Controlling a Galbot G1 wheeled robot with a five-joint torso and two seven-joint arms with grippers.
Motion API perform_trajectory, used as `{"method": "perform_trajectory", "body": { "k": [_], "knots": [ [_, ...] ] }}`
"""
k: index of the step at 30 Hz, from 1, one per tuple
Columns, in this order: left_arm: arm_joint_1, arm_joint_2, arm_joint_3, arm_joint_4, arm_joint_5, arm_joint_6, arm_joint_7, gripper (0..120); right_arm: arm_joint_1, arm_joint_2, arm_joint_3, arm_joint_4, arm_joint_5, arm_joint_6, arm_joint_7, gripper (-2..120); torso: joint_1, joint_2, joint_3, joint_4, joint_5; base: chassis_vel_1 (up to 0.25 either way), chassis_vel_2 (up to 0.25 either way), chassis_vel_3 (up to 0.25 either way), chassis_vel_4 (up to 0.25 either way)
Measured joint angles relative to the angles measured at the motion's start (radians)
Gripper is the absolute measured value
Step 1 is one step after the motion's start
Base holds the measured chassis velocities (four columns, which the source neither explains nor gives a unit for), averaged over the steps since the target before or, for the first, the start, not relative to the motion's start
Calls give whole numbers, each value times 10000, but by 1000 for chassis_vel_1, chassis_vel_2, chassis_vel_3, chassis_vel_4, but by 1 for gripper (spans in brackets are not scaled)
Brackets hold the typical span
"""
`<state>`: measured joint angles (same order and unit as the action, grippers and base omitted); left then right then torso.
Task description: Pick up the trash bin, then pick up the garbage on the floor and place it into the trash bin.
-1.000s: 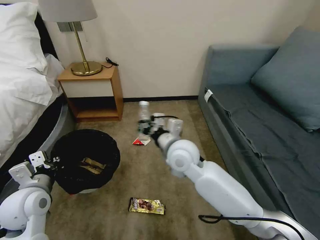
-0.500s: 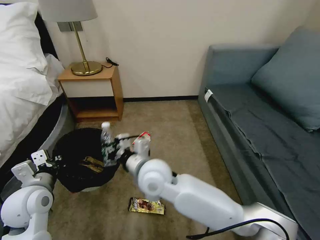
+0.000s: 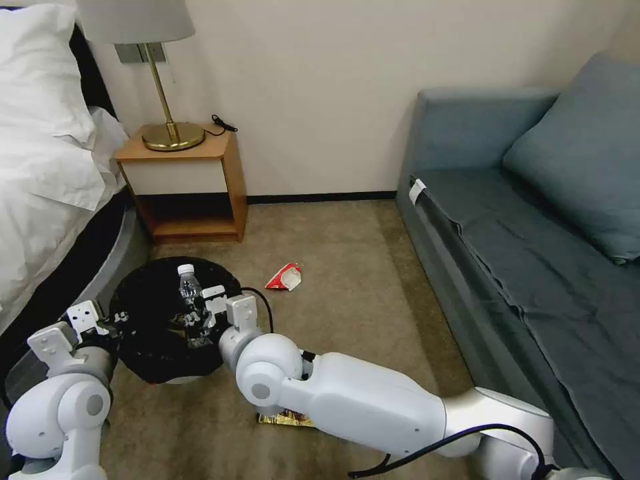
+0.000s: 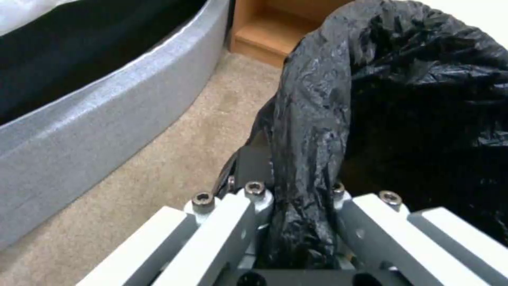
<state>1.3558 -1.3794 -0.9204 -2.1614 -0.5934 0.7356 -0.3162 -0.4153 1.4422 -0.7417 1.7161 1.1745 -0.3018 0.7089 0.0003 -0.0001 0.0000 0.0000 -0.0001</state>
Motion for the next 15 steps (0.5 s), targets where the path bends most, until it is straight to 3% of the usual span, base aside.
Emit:
{"method": "perform_trajectory", "body": {
  "k": [15],
  "knots": [
    [124,-103,-71,-145,46,0,20,4,125,12,-157,338,141,-214,21,94,0,0,0,1,1,0,0,0,0]
  ]
}}
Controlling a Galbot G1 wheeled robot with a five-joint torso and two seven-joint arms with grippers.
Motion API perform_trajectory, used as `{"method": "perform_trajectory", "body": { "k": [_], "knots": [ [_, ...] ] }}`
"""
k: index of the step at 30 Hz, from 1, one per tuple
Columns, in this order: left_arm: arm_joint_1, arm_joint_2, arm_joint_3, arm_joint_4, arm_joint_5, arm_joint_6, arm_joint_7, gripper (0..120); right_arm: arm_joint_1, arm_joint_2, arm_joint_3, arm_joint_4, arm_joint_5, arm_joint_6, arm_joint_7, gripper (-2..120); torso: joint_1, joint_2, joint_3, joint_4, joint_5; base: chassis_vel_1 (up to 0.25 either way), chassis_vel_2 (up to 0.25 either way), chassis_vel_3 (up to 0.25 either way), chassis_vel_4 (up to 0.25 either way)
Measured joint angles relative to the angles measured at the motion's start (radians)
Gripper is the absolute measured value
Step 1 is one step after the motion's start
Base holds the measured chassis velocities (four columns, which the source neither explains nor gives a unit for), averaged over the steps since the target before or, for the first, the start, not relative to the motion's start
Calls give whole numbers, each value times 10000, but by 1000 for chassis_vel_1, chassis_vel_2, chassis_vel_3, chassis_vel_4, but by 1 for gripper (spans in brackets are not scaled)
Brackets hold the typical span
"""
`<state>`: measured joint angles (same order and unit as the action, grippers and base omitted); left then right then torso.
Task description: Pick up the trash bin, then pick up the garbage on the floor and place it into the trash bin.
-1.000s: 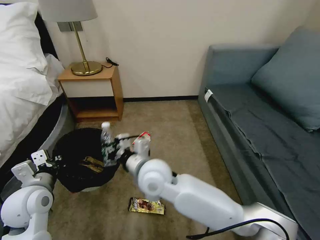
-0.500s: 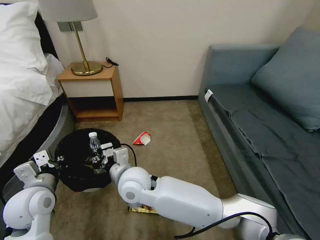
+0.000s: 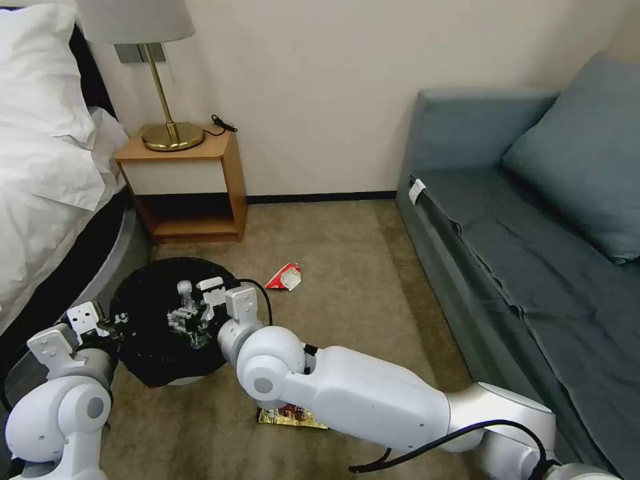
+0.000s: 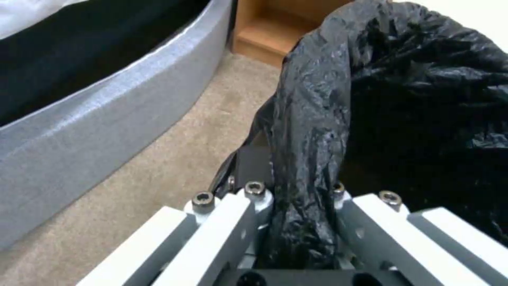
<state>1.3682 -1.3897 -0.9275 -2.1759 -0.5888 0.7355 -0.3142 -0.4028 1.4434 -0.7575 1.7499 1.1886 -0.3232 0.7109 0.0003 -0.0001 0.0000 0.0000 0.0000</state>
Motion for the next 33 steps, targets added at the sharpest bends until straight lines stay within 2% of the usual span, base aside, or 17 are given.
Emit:
{"method": "perform_trajectory", "body": {
  "k": [2,8,12,15,16,18,20,21,24,29,33],
  "knots": [
    [32,-29,-6,-1,0,0,3,4,0,82,165,88,-98,5,3,99,0,0,0,1,0,0,0,0,0],
    [21,15,-118,99,14,-1,4,4,507,1,1485,443,-246,41,-91,100,0,0,0,1,0,0,0,0,0],
    [36,142,-249,180,13,-1,4,4,832,-559,2564,769,-247,-45,-166,100,0,0,0,2,1,0,0,0,0],
    [35,341,-353,318,6,-1,0,4,377,-1550,3443,1292,-254,-590,67,100,0,1,0,0,4,0,0,0,0],
    [35,341,-353,318,6,-1,0,4,377,-1550,3443,1292,-254,-590,67,100,0,1,0,0,4,0,0,0,0],
    [40,552,-423,459,-38,-1,3,4,-244,-2402,3684,1630,-325,-1065,340,100,0,0,0,2,4,0,0,0,0],
    [31,899,-494,710,-122,-1,-14,4,-1245,-3851,4060,2079,-523,-1797,703,100,0,0,0,-6,4,0,0,0,0],
    [31,899,-494,710,-122,-1,-14,4,-1245,-3851,4060,2079,-523,-1797,703,100,0,0,0,-6,4,0,0,0,0],
    [33,1157,-529,916,-225,-1,9,4,-2551,-4923,4325,2559,-555,-2550,1284,100,0,0,0,-6,5,0,0,0,0],
    [52,1315,-568,1020,-213,-1,-33,4,-3390,-5498,4156,2950,-243,-3282,1459,100,0,0,0,0,3,0,0,0,0],
    [67,1353,-545,1011,-216,-1,-25,4,-3459,-5638,3644,3204,313,-3795,1452,100,0,1,-1,-1,2,0,0,0,0]
  ]
}}
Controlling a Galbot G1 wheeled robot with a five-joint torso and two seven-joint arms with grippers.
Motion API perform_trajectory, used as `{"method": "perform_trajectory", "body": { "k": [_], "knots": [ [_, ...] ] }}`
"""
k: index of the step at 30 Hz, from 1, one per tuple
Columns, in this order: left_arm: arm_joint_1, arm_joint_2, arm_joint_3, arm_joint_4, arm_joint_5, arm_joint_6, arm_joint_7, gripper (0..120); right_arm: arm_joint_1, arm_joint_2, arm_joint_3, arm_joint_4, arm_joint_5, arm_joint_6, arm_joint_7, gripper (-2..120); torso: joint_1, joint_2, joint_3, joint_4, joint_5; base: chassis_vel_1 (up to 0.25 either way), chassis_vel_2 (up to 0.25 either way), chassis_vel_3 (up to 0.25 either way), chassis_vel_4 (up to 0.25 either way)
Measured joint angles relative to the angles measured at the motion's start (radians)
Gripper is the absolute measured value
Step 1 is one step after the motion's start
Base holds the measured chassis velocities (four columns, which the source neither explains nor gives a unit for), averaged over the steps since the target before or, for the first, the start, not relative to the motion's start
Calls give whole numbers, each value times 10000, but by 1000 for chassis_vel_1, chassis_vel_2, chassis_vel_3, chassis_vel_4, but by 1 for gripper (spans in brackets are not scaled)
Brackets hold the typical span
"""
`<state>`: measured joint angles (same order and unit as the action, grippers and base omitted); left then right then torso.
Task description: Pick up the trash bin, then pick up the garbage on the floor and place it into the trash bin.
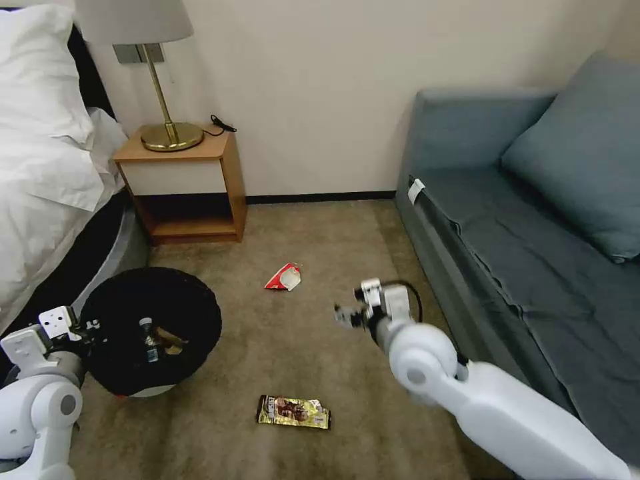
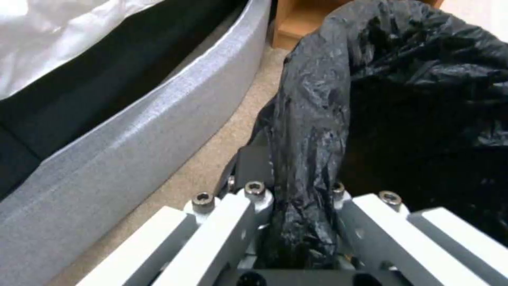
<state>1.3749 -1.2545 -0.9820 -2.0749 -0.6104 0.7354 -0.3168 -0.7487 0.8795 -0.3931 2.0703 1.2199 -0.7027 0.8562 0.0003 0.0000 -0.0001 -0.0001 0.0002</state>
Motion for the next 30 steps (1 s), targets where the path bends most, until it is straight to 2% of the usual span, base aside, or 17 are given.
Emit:
{"method": "perform_trajectory", "body": {
  "k": [6,10,11,14,15,19,20,23,24,26,30],
  "knots": [
    [41,14,2,-145,-39,0,-1,4,421,-50,-853,75,200,-388,-734,100,0,0,0,2,-1,0,0,0,0],
    [155,132,-96,-272,-98,0,2,4,1079,-219,-1834,-37,-816,-398,-2108,100,0,0,0,3,-2,0,0,0,0],
    [155,132,-96,-272,-98,0,2,4,1079,-219,-1834,-37,-816,-398,-2108,100,0,0,0,3,-2,0,0,0,0],
    [252,228,-138,-383,-126,0,-1,4,1271,-666,-2227,-217,-2303,-399,-3741,100,0,0,0,3,-2,0,0,0,0],
    [252,228,-138,-383,-126,0,-1,4,1271,-666,-2227,-217,-2303,-399,-3741,100,0,0,0,3,-2,0,0,0,0],
    [268,274,-126,-457,-134,0,-5,4,1259,-1406,-2399,-314,-4711,-384,-6524,100,0,0,0,1,-1,0,0,0,0],
    [268,274,-126,-457,-134,0,-5,4,1259,-1406,-2399,-314,-4711,-384,-6524,100,0,0,0,1,-1,0,0,0,0],
    [225,221,-68,-478,-119,0,-13,4,1255,-1729,-2532,-328,-5994,-356,-8090,100,0,0,0,0,-1,0,0,0,0],
    [225,221,-68,-478,-119,0,-13,4,1255,-1729,-2532,-328,-5994,-356,-8090,100,0,0,0,0,-1,0,0,0,0],
    [184,131,-29,-488,-90,0,-13,4,1396,-1640,-2922,-684,-6720,60,-8926,100,0,0,1,-1,-3,0,0,0,0],
    [202,89,-16,-520,-50,0,-15,4,1637,-1172,-3532,-1194,-6947,323,-9300,100,0,1,0,2,-2,0,0,0,0]
  ]
}}
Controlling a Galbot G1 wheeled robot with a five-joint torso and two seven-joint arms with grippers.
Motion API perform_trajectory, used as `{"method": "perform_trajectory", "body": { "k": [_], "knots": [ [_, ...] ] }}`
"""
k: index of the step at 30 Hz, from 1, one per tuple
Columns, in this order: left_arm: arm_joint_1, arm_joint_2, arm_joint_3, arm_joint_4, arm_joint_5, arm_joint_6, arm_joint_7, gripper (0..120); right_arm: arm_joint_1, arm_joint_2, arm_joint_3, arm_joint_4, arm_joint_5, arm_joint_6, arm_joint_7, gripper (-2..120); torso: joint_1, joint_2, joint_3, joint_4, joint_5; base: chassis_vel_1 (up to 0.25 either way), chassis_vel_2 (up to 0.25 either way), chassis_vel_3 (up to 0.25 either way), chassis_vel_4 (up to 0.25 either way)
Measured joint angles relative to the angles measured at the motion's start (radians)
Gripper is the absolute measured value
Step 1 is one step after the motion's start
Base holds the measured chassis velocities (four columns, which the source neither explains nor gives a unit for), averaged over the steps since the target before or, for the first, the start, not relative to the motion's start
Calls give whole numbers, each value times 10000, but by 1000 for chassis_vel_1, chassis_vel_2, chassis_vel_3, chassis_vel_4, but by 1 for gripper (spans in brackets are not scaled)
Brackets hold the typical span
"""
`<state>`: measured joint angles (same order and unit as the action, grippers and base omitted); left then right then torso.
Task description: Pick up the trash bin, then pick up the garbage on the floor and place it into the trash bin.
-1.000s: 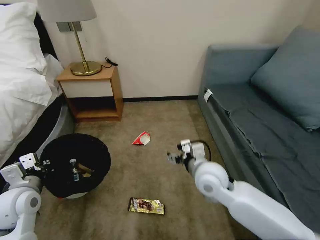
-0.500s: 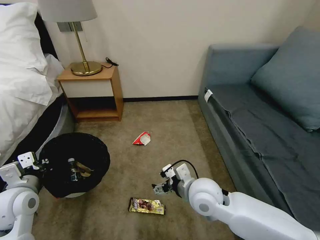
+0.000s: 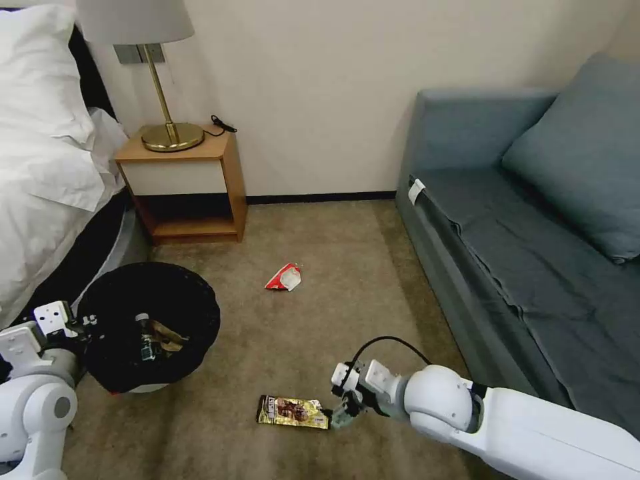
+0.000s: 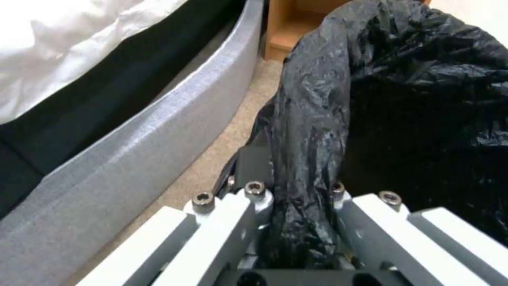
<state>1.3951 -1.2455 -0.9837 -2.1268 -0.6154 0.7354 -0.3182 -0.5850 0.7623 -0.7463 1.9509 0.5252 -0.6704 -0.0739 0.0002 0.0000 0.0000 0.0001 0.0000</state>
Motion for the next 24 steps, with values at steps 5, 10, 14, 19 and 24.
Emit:
{"method": "perform_trajectory", "body": {
  "k": [5,10,14,19,24],
  "knots": [
    [98,-16,-93,-100,11,0,0,4,377,728,-902,-624,18,32,42,100,0,0,0,-1,-1,0,0,0,0],
    [242,-106,-274,-253,5,0,-10,4,657,1306,-1538,-1498,-29,228,67,100,0,0,0,0,-2,0,0,0,0],
    [315,-188,-347,-373,-4,0,-8,4,714,1561,-1757,-2118,-202,481,48,100,0,0,0,-1,-1,0,0,0,0],
    [413,-235,-460,-481,-6,0,-7,4,714,1858,-2010,-2922,-383,827,69,100,0,0,0,-1,-1,0,0,0,0],
    [580,-298,-659,-659,-24,0,1,4,851,2355,-2459,-4005,-423,1277,163,100,0,0,0,-1,-2,0,0,0,0]
  ]
}}
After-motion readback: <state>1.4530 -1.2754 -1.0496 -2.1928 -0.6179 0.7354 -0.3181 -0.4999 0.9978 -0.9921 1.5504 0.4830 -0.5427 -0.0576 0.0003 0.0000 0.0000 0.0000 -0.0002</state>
